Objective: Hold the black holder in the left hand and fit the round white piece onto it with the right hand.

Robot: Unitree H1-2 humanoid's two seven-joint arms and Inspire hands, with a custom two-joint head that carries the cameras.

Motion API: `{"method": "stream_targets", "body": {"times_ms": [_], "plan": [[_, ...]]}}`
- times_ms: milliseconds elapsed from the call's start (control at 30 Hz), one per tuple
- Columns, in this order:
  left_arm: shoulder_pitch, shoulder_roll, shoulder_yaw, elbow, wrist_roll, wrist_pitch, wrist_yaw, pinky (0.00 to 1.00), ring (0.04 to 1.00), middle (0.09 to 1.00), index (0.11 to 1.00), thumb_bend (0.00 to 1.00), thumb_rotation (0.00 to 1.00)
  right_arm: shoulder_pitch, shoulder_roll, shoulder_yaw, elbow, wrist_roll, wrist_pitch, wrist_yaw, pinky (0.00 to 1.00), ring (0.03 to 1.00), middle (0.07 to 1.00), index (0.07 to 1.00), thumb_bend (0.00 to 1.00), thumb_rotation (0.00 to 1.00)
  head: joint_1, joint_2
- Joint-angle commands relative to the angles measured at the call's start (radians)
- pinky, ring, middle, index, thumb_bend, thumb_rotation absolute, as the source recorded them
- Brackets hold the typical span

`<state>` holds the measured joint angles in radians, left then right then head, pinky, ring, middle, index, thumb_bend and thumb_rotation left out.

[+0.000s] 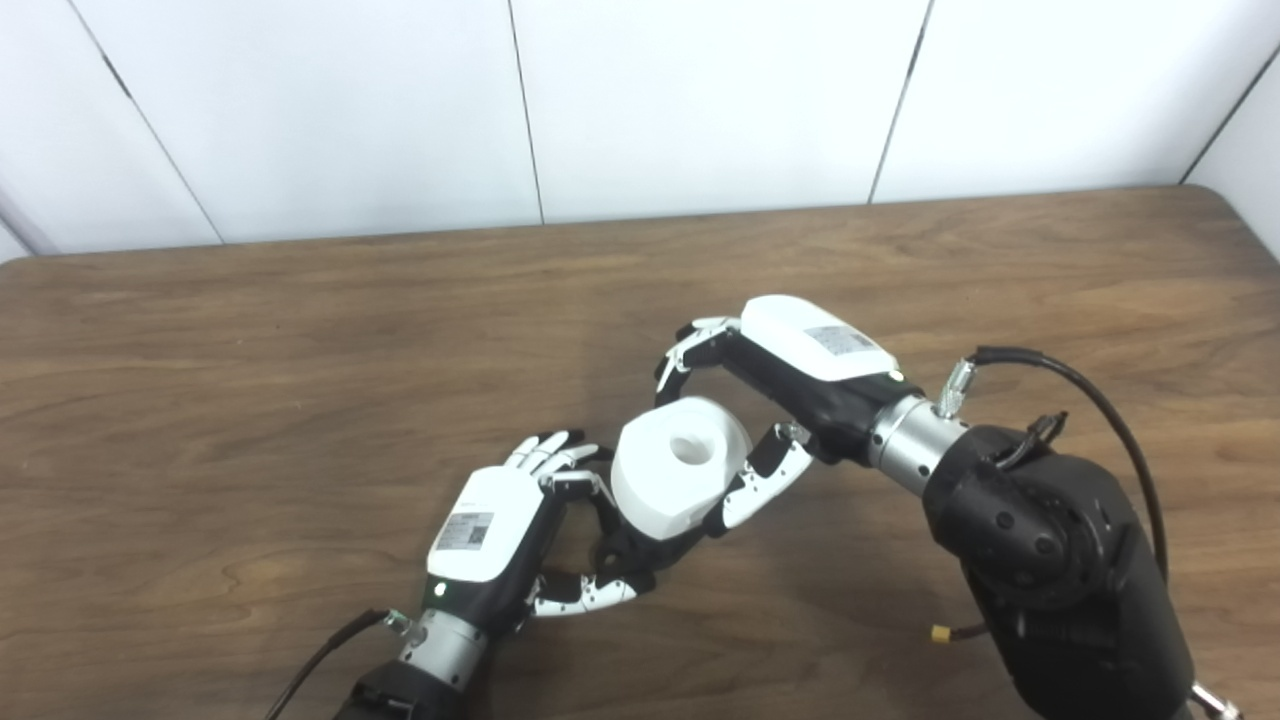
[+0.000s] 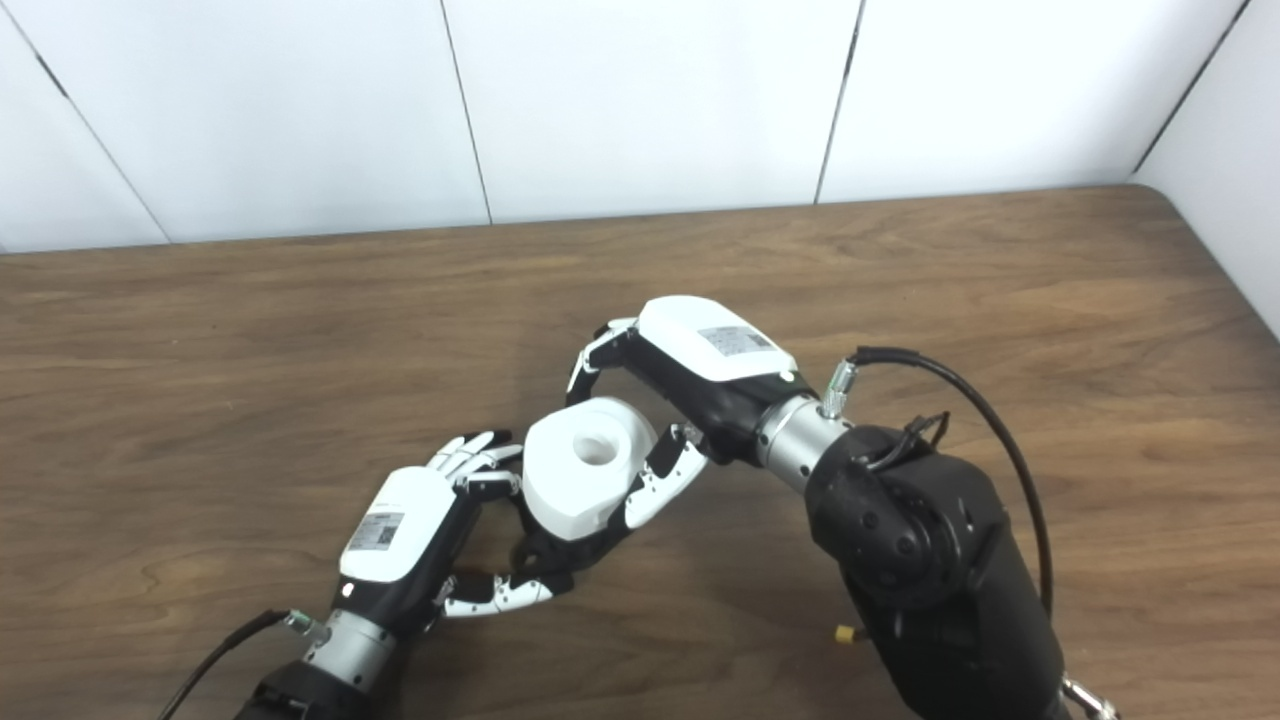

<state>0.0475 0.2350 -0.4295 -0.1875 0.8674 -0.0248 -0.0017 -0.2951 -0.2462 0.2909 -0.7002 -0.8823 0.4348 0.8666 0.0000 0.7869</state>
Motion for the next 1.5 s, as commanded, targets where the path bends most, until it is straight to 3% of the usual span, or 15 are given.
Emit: {"method": "stream_targets", "body": {"times_ms": [0,1467], "plan": [[0.007,-0.002,-0.029,0.048,0.039,0.017,-0.045,0.93,0.915,0.828,0.489,0.52,0.05,-0.018,0.001,-0.005,-0.009,0.005,-0.021,-0.025,0.81,0.894,0.764,0.481,0.53,0.14,0.002,0.002],[-0.010,-0.003,-0.041,0.069,0.041,0.020,-0.031,0.93,0.909,0.824,0.489,0.52,0.05,0.012,0.017,0.050,0.018,-0.035,-0.090,-0.061,0.80,0.887,0.753,0.481,0.53,0.14,0.001,0.004]]}}
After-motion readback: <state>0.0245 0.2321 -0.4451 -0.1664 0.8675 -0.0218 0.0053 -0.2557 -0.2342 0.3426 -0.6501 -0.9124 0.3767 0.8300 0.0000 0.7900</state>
